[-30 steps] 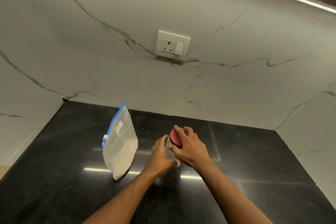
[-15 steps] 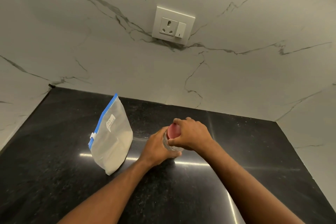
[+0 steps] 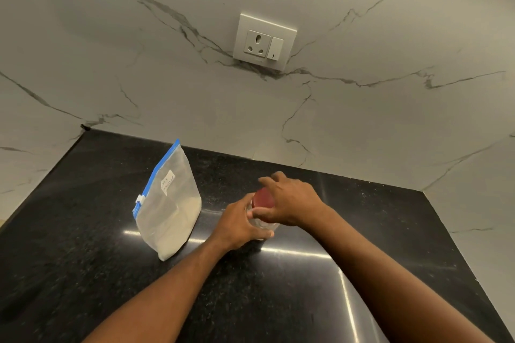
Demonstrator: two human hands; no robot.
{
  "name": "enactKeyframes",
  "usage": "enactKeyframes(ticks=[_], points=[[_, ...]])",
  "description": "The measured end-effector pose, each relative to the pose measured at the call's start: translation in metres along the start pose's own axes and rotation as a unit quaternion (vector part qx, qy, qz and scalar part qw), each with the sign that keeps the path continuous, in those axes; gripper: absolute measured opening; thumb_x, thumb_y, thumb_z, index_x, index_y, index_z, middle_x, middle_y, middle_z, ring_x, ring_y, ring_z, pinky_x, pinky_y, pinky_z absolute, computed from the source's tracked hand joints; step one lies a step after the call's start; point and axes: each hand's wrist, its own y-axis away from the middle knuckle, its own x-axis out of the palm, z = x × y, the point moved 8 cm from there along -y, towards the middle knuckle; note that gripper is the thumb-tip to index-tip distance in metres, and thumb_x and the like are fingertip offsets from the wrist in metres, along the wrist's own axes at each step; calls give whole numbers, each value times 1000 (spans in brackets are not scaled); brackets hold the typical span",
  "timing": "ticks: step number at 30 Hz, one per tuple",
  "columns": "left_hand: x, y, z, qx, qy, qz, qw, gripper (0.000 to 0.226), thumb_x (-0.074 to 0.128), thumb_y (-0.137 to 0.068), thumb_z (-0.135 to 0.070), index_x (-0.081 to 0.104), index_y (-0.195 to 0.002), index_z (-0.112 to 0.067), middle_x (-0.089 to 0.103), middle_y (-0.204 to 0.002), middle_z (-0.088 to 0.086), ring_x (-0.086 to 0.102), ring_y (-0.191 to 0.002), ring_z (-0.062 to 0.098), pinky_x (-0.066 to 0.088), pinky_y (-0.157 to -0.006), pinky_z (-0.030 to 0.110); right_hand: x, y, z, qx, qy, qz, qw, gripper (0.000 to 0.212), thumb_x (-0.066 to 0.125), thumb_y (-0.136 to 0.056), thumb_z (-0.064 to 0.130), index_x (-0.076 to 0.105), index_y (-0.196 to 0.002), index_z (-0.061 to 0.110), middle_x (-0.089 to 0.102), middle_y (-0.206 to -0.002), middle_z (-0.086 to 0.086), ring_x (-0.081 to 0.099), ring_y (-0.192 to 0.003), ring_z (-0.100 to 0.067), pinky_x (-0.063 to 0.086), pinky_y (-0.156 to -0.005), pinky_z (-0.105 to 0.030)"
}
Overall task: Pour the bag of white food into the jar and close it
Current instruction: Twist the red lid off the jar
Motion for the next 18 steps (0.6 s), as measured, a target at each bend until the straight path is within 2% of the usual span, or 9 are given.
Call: enactKeyframes(ticks=[2, 4, 6, 8, 9, 11, 13, 16, 18], points=[[0, 0, 1, 1, -3, -11, 1000, 88, 94, -56, -61, 51, -132, -51, 70, -113, -26, 66, -105, -5, 53, -82, 16, 6, -2, -7, 58, 79, -10, 995, 88, 39, -86, 89, 57, -132, 16, 65, -109, -7, 67, -92, -24, 57, -76, -37], [0, 1, -1, 0, -9, -12, 1000, 88, 94, -56, -61, 48, -130, -53, 68, -111, -28, 64, -102, -7, 51, -79, 14, 12, -5, -5, 57, 56, -2, 997, 81, 41, -89, 84, 60, -125, 14, 64, -97, -4, 64, -84, -20, 56, -73, -34], [1, 1, -1, -1, -11, -10, 1000, 89, 94, -55, -62, 47, -130, -52, 66, -112, -28, 64, -103, -7, 53, -84, 15, 13, -8, 0, 21, 20, 23, 999, 72, 60, -88, 70, 53, -139, 19, 65, -113, -4, 62, -94, -20, 53, -77, -33], [0, 2, 1, -4, -6, -7, 1000, 91, 94, -53, -62, 45, -129, -54, 63, -113, -30, 61, -104, -9, 48, -85, 11, 16, -8, 6, -41, 15, 92, 995, 80, 78, -83, 48, 42, -152, 31, 54, -137, -4, 57, -115, -25, 52, -89, -37], [0, 3, 1, -4, -5, -7, 1000, 92, 94, -53, -62, 43, -129, -55, 61, -112, -32, 60, -103, -10, 45, -82, 9, 13, -7, 8, -68, -6, 119, 991, 80, 81, -81, 36, 43, -152, 36, 47, -145, -3, 51, -125, -27, 51, -96, -40], [-1, 5, 0, 2, -5, -4, 1000, 89, 93, -54, -60, 45, -129, -55, 61, -111, -33, 61, -101, -11, 44, -79, 7, 7, -3, 9, -96, -121, 153, 976, 60, 80, -82, 21, 61, -138, 34, 41, -155, 0, 42, -139, -27, 45, -108, -45], [-1, 5, -2, 5, -3, -4, 1000, 85, 93, -56, -59, 48, -127, -54, 65, -111, -30, 62, -101, -12, 46, -78, 8, -1, -4, 7, -79, -172, 104, 976, 47, 77, -87, 36, 66, -132, 29, 46, -154, 1, 47, -140, -28, 46, -108, -44], [-1, 5, -3, 7, 3, -7, 1000, 91, 95, -58, -55, 47, -136, -52, 67, -113, -28, 60, -103, -11, 47, -80, 11, 1, -3, -1, 28, 22, 22, 999, 85, 50, -87, 80, 46, -150, 22, 61, -132, -10, 65, -113, -31, 57, -89, -42], [0, 4, -3, 3, 0, -5, 1000, 92, 95, -58, -54, 47, -136, -49, 67, -114, -27, 63, -103, -6, 51, -81, 14, 10, -6, 1, 59, 64, 32, 996, 84, 43, -90, 81, 50, -142, 15, 64, -111, -10, 66, -98, -27, 57, -81, -39]])
